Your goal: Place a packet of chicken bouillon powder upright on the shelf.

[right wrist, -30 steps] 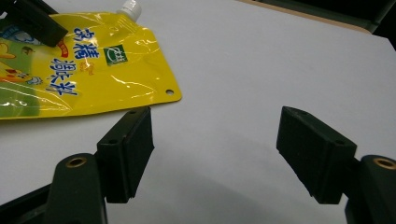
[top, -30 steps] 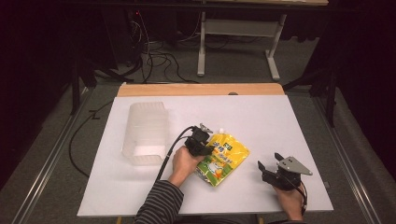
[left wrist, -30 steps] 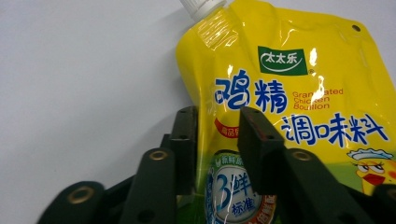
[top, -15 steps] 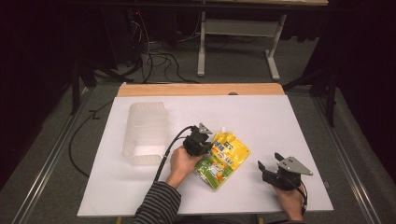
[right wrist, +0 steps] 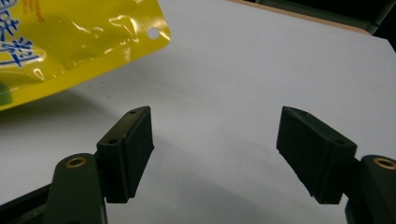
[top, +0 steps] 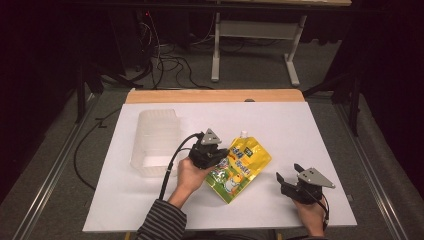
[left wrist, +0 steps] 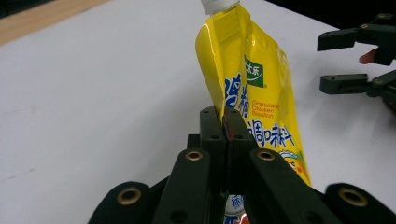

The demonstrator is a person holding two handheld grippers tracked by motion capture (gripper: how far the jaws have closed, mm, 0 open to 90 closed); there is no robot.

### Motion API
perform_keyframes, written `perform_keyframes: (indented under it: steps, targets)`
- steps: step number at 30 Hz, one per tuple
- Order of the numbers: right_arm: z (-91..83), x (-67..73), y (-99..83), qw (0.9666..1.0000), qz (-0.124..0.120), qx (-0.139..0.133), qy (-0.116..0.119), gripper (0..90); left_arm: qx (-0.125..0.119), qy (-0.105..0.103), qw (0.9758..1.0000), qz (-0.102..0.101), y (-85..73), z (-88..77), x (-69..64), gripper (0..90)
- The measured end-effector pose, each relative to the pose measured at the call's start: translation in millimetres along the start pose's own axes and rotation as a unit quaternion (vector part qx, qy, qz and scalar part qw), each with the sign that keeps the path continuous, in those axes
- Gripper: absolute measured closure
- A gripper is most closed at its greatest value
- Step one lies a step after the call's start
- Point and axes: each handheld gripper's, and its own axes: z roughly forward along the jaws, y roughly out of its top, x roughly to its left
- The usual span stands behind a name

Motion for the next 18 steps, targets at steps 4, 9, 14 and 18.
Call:
perform_keyframes:
  steps: [4,9,14,18]
  targets:
    - [0.3,0.6,0.2,1.0000,0.000,0.002,0.000,27.6,-0.023,0.000,0.9997,0.000,0.9,-17.7,-0.5,89.5]
    - [0.4,0.7,0.1,1.0000,0.003,0.002,0.000,27.6,-0.042,0.009,0.9991,-0.002,-0.8,-33.5,3.2,89.6]
    - [0.6,0.5,0.2,1.0000,0.001,0.001,0.001,27.6,-0.055,0.011,0.9984,-0.009,-3.6,-44.3,7.8,89.7]
    - [0.5,0.5,0.2,1.0000,0.001,0.001,0.000,27.6,-0.067,0.020,0.9974,-0.015,-5.6,-54.2,11.3,89.7]
